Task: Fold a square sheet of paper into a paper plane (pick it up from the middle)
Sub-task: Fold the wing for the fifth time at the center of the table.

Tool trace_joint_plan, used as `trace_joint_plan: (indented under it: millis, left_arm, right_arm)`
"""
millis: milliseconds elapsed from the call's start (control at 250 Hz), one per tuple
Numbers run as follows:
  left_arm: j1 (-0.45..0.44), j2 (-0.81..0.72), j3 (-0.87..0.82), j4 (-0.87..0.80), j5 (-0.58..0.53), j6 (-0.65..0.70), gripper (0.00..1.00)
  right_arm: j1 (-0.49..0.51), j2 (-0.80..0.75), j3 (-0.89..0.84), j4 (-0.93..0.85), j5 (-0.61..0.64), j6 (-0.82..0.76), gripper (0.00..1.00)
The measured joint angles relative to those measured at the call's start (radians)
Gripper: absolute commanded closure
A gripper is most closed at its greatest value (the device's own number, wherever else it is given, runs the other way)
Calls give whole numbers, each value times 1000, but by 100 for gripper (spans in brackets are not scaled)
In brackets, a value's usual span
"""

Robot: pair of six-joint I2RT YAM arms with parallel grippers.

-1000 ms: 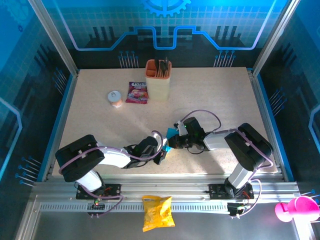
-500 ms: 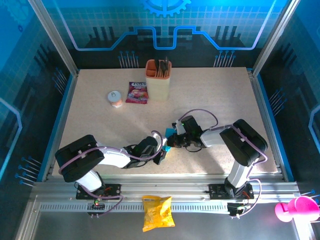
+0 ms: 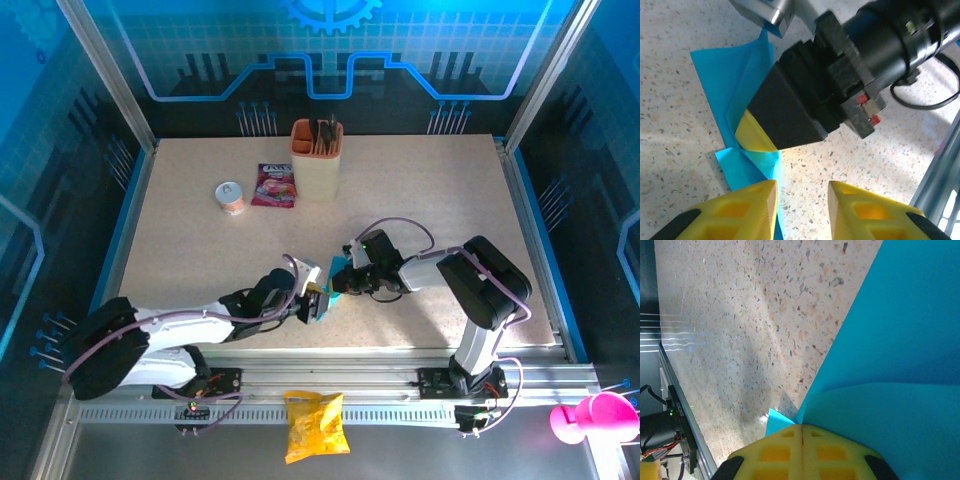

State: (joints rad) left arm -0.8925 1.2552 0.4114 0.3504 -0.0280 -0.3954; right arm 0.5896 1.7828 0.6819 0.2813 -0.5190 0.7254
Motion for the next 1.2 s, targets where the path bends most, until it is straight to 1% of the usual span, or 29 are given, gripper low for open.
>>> trace_joint_plan:
  millis: [44, 116, 200, 403, 595, 1019, 1198]
  left_arm:
    - [1, 0, 14, -19, 5, 1, 84]
    - [1, 13, 43, -48, 29, 17, 92]
    - [1, 53, 81, -61, 70, 39, 95]
    - [1, 196, 143, -61, 150, 59, 97]
    - [0, 291, 163, -60, 169, 70, 100]
    - [11, 356, 171, -19, 155, 88, 100]
    - [29, 358, 137, 27, 153, 79, 100]
  right_arm:
    - [-2, 1, 0, 0, -4, 1, 100]
    - [-2, 3, 1, 1, -7, 1, 100]
    - [-2, 4, 1, 1, -9, 2, 100]
    - [-5, 8, 1, 6, -16, 9, 100]
    - [-8, 11, 1, 10, -25, 12, 100]
    - [-8, 18, 5, 13, -32, 16, 100]
    - [-8, 20, 9, 4, -32, 20, 100]
